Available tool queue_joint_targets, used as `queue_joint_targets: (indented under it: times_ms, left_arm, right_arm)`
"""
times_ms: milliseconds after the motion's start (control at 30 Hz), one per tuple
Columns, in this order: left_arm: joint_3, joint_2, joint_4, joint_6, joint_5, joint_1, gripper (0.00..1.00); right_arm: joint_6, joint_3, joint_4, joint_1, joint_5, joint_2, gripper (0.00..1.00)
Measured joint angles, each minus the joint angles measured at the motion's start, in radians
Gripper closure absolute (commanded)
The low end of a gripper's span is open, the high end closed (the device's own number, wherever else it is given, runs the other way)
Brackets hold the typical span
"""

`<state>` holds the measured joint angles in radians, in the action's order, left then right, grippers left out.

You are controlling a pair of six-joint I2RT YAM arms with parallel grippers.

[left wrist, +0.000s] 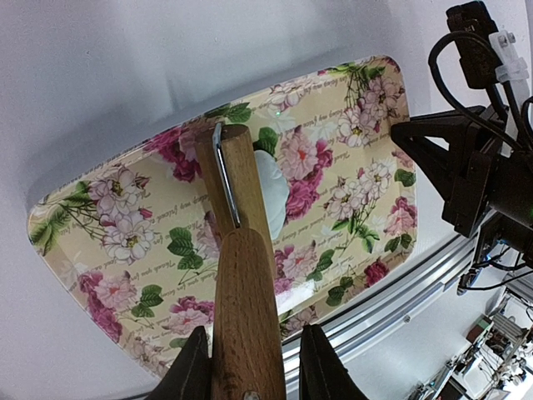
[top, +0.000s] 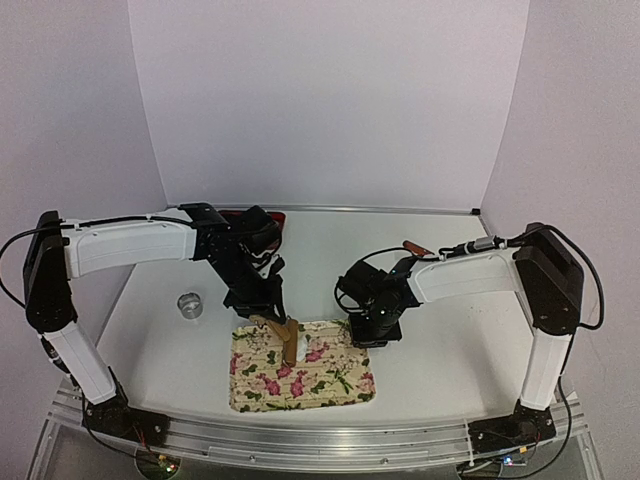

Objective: Roll out the dumpling wrappers from the dough

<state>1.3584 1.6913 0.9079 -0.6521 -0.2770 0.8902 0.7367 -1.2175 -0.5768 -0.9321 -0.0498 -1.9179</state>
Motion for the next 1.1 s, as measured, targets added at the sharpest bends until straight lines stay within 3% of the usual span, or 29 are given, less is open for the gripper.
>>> queue_joint_targets:
  times_ms: [1100]
  left_arm:
    - [-0.158,-0.106,-0.044,0.023,0.056,-0.036,1.00]
  right_arm:
    - [0.017,0.001,-0.018,-0.011,0.024,0.000,1.00]
